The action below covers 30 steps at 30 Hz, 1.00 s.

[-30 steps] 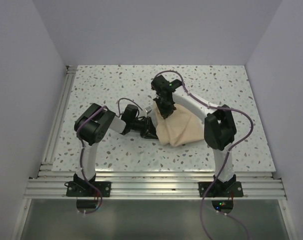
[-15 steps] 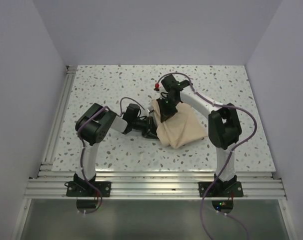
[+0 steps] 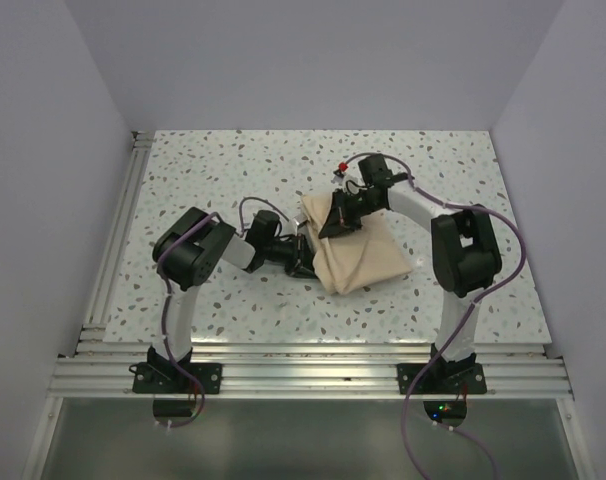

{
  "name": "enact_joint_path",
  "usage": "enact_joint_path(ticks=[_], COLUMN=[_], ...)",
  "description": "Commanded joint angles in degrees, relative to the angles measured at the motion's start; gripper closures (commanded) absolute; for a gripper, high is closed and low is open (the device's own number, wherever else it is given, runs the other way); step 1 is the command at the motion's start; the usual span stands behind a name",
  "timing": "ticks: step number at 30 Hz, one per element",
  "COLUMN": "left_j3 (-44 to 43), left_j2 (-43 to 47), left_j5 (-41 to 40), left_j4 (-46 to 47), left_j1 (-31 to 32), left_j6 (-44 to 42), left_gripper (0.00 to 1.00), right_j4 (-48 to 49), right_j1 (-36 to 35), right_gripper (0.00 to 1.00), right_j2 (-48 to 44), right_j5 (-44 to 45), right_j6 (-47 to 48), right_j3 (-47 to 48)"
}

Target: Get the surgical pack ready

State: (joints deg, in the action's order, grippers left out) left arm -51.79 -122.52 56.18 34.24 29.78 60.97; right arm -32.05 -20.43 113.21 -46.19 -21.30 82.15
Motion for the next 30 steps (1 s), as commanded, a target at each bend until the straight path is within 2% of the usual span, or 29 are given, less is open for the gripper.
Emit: enact_joint_path(ticks=[1, 14, 17, 25, 30], left_j3=[-1.7, -5.4, -6.5, -9.2, -10.8], left_j2=[-1.7, -3.0, -3.4, -4.4, -4.4], left_j5=[-1.0, -2.0, -2.5, -3.3, -4.4], left_j4=[4.3, 2.0, 0.8, 0.2, -0.7], left_j1=[1.2, 2.0, 2.5, 3.5, 4.7], left_j6=[1.1, 0.0, -0.2, 0.7, 1.0], left_gripper=[0.82, 0.83, 0.82, 0.83, 0.83], right_j4=[10.2, 34.7, 42.4, 51.8, 61.8], right_j1=[-1.2, -0.5, -0.6, -1.5, -2.1], right_gripper=[1.0, 1.0, 1.0, 1.0, 1.0], right_j2=[-3.0, -1.3, -1.8, -1.9, -0.4], right_j5=[-13.3, -21.7, -21.7, -21.8, -22.3], right_j6=[-7.7, -24.9, -30.8, -38.3, -45.8], right_j3=[-1.8, -12.4, -15.3, -19.2, -20.7])
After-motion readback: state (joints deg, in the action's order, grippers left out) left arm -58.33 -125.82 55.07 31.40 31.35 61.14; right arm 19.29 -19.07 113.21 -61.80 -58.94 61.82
